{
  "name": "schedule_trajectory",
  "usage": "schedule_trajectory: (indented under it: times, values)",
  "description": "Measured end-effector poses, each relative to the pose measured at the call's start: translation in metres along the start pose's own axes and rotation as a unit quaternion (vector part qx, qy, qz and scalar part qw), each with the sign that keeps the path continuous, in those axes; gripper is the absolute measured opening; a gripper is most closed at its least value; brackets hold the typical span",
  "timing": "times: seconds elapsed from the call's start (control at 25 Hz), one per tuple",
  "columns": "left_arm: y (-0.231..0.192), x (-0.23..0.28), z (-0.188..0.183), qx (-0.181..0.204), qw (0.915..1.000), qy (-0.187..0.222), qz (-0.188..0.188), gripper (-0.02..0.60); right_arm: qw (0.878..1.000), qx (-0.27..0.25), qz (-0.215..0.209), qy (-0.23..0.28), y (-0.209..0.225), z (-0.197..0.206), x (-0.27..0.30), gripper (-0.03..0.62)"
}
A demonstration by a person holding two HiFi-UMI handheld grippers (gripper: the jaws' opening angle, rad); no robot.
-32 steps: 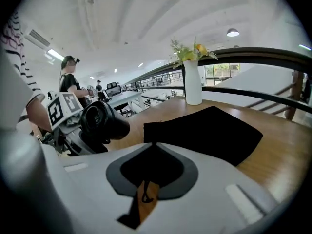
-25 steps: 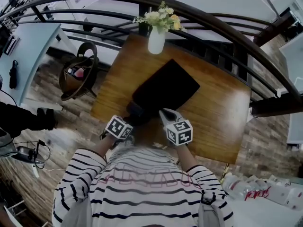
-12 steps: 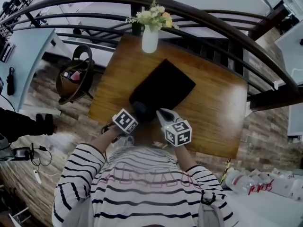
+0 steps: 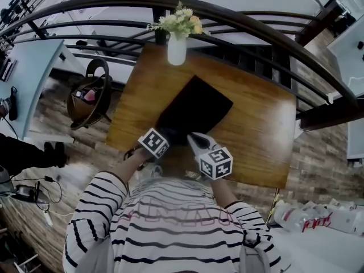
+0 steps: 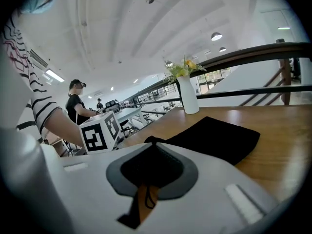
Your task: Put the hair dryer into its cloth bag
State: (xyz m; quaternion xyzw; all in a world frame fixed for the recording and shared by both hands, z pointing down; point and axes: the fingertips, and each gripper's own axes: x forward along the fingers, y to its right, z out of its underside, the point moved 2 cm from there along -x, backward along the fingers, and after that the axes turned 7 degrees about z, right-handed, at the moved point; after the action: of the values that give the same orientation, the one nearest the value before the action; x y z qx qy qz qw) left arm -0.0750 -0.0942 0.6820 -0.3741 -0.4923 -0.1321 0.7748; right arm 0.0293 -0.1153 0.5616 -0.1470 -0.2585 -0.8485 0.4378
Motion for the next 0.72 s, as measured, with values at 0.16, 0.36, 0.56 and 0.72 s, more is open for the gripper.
schedule_trajectory:
  times: [0.16,0.36,0.56,0.72]
  values:
    - [0.008,-0.002,-0.009,-0.008,0.9997,0.022,0.006,0.152,1.0,-0.006,-0.007,0.008,-0.008,-0.002,-0.004,0.014]
    - [0.014,0.001,-0.015,0.01,0.9999,0.013,0.003,0.152,1.0,-0.013,-0.008,0.019,-0.012,-0.004,-0.012,0.014]
    - [0.016,0.008,-0.021,0.013,0.9999,0.002,-0.001,0.152,0.999,-0.018,-0.018,0.021,-0.014,-0.003,-0.018,0.015]
    - [0.015,0.009,-0.033,0.003,0.9999,0.016,0.003,0.152,0.999,-0.016,-0.022,0.022,-0.012,-0.002,-0.02,0.014]
